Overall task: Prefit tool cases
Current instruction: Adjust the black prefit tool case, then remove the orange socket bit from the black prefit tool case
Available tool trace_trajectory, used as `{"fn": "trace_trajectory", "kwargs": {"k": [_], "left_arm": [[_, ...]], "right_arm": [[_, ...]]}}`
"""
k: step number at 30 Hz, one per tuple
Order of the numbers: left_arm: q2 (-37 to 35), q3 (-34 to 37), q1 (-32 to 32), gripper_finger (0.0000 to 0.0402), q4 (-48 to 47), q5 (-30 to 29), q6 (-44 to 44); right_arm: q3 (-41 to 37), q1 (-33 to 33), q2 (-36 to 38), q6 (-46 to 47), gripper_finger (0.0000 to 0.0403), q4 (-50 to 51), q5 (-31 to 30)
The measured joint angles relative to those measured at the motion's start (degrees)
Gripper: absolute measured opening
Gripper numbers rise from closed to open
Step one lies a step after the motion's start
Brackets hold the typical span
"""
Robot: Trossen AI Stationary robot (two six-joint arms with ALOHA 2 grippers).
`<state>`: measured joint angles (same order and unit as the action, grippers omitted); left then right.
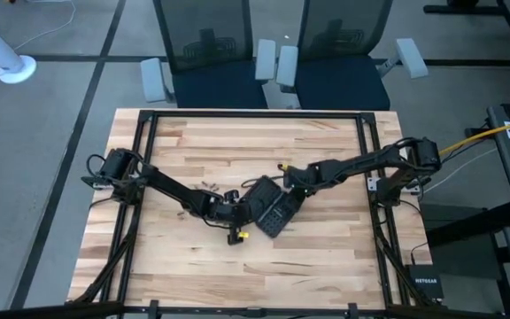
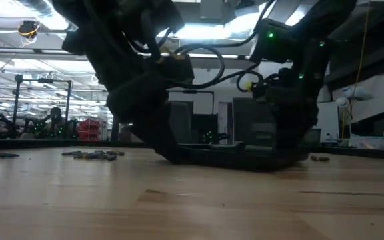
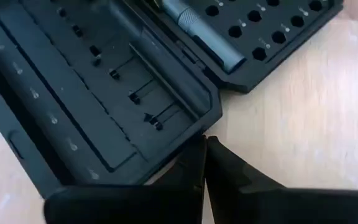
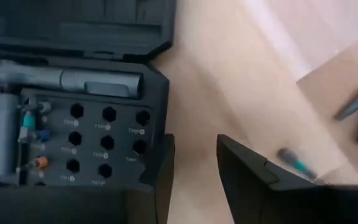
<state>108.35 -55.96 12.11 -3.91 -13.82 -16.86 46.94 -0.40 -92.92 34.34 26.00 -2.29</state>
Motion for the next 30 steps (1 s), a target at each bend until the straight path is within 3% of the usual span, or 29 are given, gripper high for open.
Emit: {"fn": "trace_trajectory", "kwargs": {"k": [6,13,18,23,26,30], "left_arm": [[-0.6,0.0,-1.2,0.0,-0.9,0.0,5.6],[-2.7,0.2,-1.7,0.0,-4.9,-9.4,14.4],[-6.1,0.2,-1.2,0.0,-12.5,-8.8,15.1],[-11.2,0.4,1.0,0.0,-19.7,-8.9,9.0],[-13.7,1.4,3.1,0.0,-16.2,-9.3,3.5],[-13.4,2.0,5.6,0.0,-1.1,-9.0,4.2]], "right_arm": [[0.0,4.2,0.1,4.3,0.0121,1.1,-1.0],[0.2,5.9,1.1,6.5,0.0121,1.2,0.9],[1.9,5.8,3.4,5.3,0.0122,3.1,-0.9],[3.3,5.6,7.2,4.0,0.0122,6.0,-6.9],[3.3,5.6,9.3,3.8,0.0122,3.6,-7.5],[3.4,6.6,9.7,-0.8,0.0122,-3.7,-3.7]]}}
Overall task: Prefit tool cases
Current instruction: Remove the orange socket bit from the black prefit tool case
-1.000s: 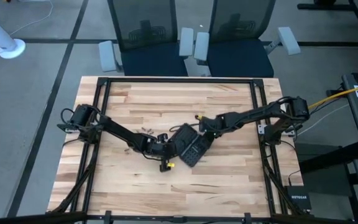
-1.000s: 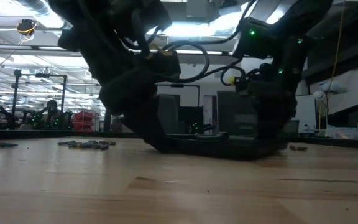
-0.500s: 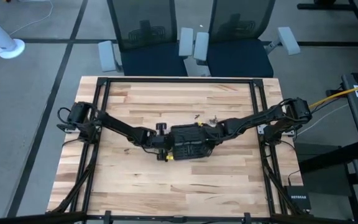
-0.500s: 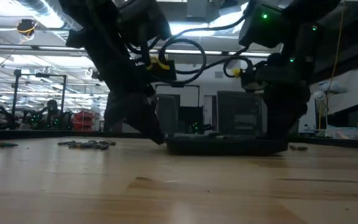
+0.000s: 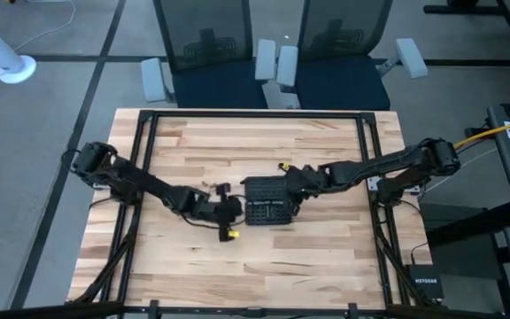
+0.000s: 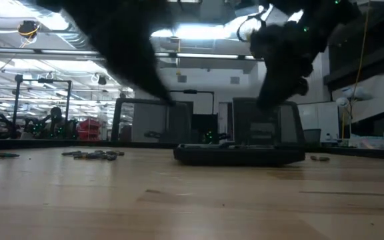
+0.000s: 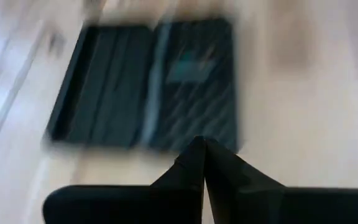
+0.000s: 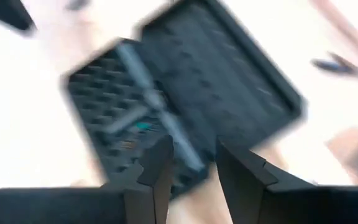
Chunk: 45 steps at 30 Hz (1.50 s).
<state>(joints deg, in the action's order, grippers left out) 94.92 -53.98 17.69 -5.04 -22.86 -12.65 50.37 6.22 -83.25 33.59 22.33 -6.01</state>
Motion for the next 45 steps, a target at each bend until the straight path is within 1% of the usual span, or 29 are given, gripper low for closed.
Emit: {"fn": "trace_trajectory", "kwargs": {"k": [2,4,9,14,20,23,29,35,39,45], "left_arm": [[2.5,-0.1,0.0,0.0,7.0,0.2,2.9],[5.8,-0.8,-0.7,0.0,11.0,0.3,3.8],[13.1,-3.0,-2.4,0.0,12.9,0.6,4.2],[17.3,-3.0,-3.1,0.0,15.9,0.7,2.3],[21.8,-3.2,-3.2,0.0,25.7,0.4,2.8],[22.9,-3.1,-3.5,0.0,28.7,0.6,3.5],[22.9,-3.1,-4.7,0.0,28.9,1.3,7.1],[23.0,-3.1,-6.2,0.0,28.8,0.9,6.3],[23.0,-3.1,-6.9,0.0,29.1,0.9,5.6],[23.1,-3.0,-7.3,0.0,30.2,0.8,5.3]], "right_arm": [[0.0,0.9,-0.3,-4.1,0.0122,-4.0,1.2],[0.0,1.7,-0.5,-7.7,0.0122,-5.3,2.1],[0.0,1.7,-0.5,-12.7,0.0122,-5.1,5.0],[0.0,1.7,-2.7,-21.9,0.0122,-5.0,6.0],[0.0,1.7,-6.4,-27.7,0.0122,-5.2,8.1],[0.0,1.7,-7.2,-28.5,0.0122,-5.0,7.4],[0.0,1.7,-7.9,-30.1,0.0122,-1.2,5.4],[-0.1,1.7,-9.1,-31.0,0.0122,-3.3,4.1],[-0.1,1.7,-10.6,-31.0,0.0122,-2.5,3.8],[0.0,1.7,-11.6,-31.1,0.0122,-3.1,-0.2]]}}
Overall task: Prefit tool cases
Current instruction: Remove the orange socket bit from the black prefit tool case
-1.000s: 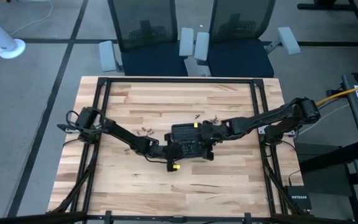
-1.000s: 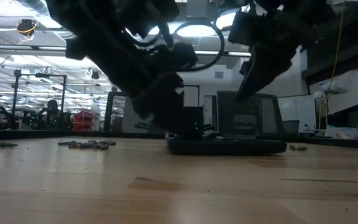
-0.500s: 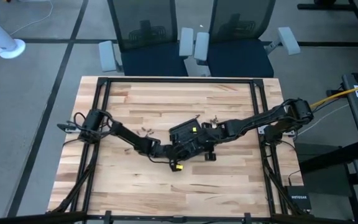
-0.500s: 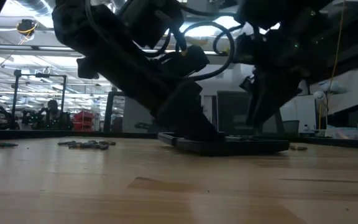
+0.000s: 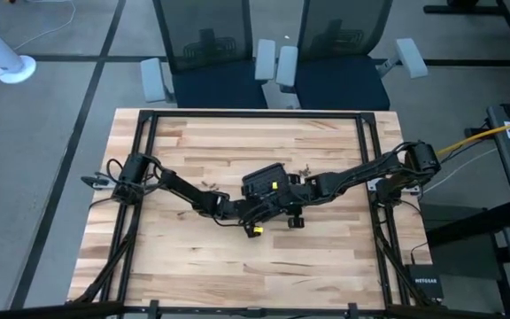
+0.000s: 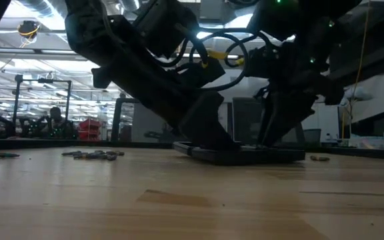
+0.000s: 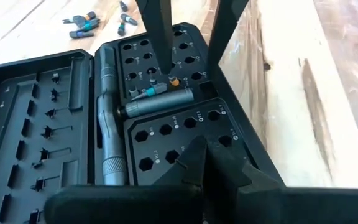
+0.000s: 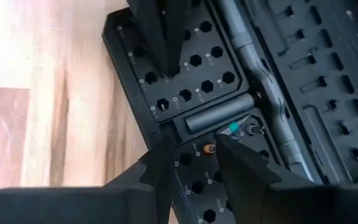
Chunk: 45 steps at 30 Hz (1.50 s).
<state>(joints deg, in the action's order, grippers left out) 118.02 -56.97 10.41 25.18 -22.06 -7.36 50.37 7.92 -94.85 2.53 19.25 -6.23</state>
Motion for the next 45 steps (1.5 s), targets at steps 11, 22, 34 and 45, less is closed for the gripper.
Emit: {"fn": "trace_trajectory", "kwargs": {"k": [11,22,34,45], "left_arm": [[0.0,0.0,0.0,0.0,0.4,-0.2,-0.5],[0.0,0.0,0.0,0.0,0.5,-0.1,-1.7],[0.0,0.0,0.1,0.0,0.4,0.0,-4.3],[-0.1,-0.1,2.1,0.0,-1.6,-0.5,-4.7]], "right_arm": [[3.2,-0.1,-0.2,0.0,0.0122,3.9,-3.5],[4.3,-0.1,-0.5,-0.5,0.0122,6.6,-3.5],[4.6,-0.1,-5.1,-1.0,0.0118,4.4,-3.3],[4.6,-0.2,-4.8,0.2,0.0011,7.6,-2.4]]}}
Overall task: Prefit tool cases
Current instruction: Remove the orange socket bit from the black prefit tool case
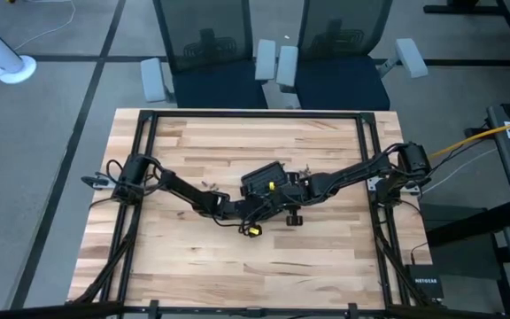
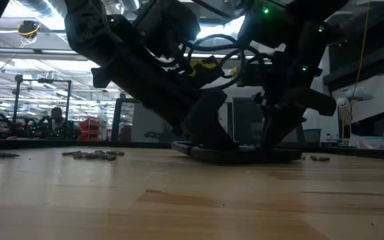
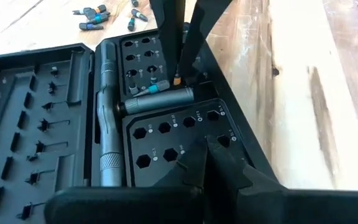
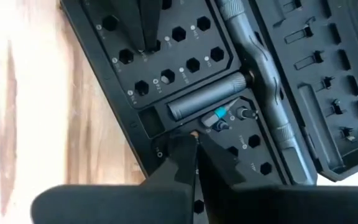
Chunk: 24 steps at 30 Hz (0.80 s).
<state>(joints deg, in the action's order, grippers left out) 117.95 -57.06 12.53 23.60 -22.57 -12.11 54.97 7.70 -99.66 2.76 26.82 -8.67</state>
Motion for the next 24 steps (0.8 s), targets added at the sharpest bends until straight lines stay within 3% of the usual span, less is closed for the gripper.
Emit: {"fn": "trace_trajectory", "kwargs": {"k": [5,10,15,19,24], "left_arm": [[-0.1,0.4,1.3,0.0,-0.3,-0.1,-1.4],[-0.2,0.5,2.1,0.0,-0.8,0.2,-2.5],[-0.1,0.5,2.1,0.0,-1.4,0.3,-2.9],[-0.1,0.5,2.1,0.0,-1.4,0.3,-3.2],[-0.1,0.5,2.1,0.0,-1.1,0.3,-3.0]], "right_arm": [[3.0,-1.4,0.2,2.2,0.0003,3.5,3.3],[5.2,-4.8,3.2,3.4,0.0001,4.6,3.4],[5.1,-9.4,7.6,4.2,0.0001,12.3,2.4],[-0.1,-15.7,9.7,4.7,0.0001,15.5,-0.3],[-5.9,-22.7,11.4,7.8,0.0005,11.1,4.8]]}}
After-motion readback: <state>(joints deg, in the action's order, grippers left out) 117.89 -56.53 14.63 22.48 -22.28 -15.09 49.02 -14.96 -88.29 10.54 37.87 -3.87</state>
